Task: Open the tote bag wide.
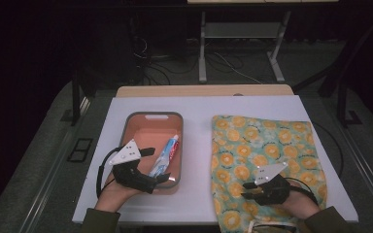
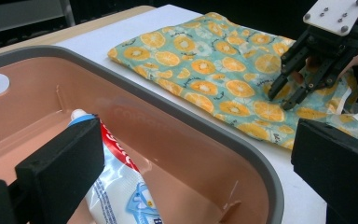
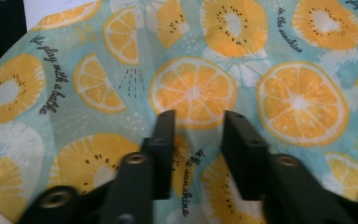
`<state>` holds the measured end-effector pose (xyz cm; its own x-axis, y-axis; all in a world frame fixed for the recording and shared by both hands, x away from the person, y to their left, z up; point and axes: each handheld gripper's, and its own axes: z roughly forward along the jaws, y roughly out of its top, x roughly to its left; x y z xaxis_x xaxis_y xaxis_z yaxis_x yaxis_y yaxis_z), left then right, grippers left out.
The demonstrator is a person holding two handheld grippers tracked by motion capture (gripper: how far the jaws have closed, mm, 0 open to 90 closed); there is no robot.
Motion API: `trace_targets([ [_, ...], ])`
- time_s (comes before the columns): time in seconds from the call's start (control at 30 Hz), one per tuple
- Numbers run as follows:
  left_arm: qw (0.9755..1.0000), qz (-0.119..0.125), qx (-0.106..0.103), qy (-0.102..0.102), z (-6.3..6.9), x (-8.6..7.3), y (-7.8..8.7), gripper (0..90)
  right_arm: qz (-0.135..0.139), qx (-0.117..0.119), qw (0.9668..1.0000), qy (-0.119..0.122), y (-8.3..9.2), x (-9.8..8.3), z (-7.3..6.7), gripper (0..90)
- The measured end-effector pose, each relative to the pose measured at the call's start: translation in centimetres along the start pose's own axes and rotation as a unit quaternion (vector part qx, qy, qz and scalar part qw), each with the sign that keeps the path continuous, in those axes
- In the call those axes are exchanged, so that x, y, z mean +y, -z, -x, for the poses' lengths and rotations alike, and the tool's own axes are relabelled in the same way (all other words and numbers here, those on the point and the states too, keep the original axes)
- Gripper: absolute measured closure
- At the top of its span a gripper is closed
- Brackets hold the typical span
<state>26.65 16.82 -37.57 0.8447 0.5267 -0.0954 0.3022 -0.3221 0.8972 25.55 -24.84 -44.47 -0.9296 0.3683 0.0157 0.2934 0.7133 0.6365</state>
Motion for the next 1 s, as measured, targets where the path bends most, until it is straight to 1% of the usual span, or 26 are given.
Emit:
trace_targets([
  [0.03,1.0000,0.000,0.000,0.000,0.0,0.0,0.0,1.0,0.001,0.002,1.0000,0.004,0.0,0.0,-0.1,81.9],
  [0.1,1.0000,-0.001,0.000,0.000,0.0,0.0,0.0,1.0,0.002,0.003,1.0000,0.009,-0.1,0.0,-0.2,88.0],
  [0.13,1.0000,-0.001,0.001,0.000,0.0,0.0,0.0,1.0,0.002,0.002,0.9999,0.010,-0.1,0.0,-0.2,89.6],
  [0.27,1.0000,-0.001,0.001,0.000,0.0,0.0,0.0,1.0,0.002,0.003,1.0000,0.009,-0.1,0.1,-0.1,90.0],
  [0.3,1.0000,-0.001,0.001,0.000,0.0,0.0,0.0,1.0,0.002,0.009,1.0000,0.002,-0.1,0.1,0.0,90.0],
  [0.33,1.0000,-0.002,0.001,0.000,0.0,0.0,0.0,1.0,0.002,0.009,1.0000,0.002,-0.1,0.2,0.1,90.0],
  [0.4,1.0000,-0.002,0.001,0.000,0.0,0.0,-0.1,1.0,0.000,0.000,1.0000,0.003,-0.2,0.6,0.4,90.0],
  [0.57,1.0000,-0.004,0.002,0.000,0.0,0.0,-0.1,1.0,0.017,-0.023,0.9993,-0.024,-0.5,1.9,1.7,90.0],
  [0.6,1.0000,-0.004,0.002,0.000,0.0,0.0,-0.1,1.0,0.017,-0.023,0.9993,-0.024,-0.5,1.9,1.7,90.0],
  [0.63,1.0000,-0.004,0.002,-0.001,0.0,0.0,-0.1,1.0,0.019,-0.030,0.9987,-0.036,-0.9,2.4,2.4,90.0],
  [0.67,1.0000,-0.003,0.001,0.000,0.0,0.0,-0.1,1.0,0.019,-0.037,0.9982,-0.043,-1.1,2.7,2.7,90.0],
  [0.7,1.0000,-0.003,0.001,0.000,0.0,0.0,-0.1,1.0,0.018,-0.043,0.9979,-0.045,-1.3,3.0,3.1,90.0],
  [0.73,1.0000,-0.004,0.001,0.000,0.0,0.0,-0.1,1.0,0.019,-0.047,0.9972,-0.054,-1.5,3.2,3.5,90.0],
  [0.87,1.0000,-0.004,0.000,0.000,0.0,0.0,-0.1,1.0,0.022,-0.066,0.9950,-0.073,-2.2,3.9,5.2,90.0],
  [0.93,1.0000,-0.004,-0.001,0.000,0.0,0.0,-0.1,0.9,0.015,-0.068,0.9944,-0.079,-2.6,4.0,5.8,90.0],
  [1.0,1.0000,-0.004,-0.001,-0.001,0.0,0.0,-0.1,0.8,0.014,-0.061,0.9945,-0.083,-2.8,3.9,6.1,90.0],
])
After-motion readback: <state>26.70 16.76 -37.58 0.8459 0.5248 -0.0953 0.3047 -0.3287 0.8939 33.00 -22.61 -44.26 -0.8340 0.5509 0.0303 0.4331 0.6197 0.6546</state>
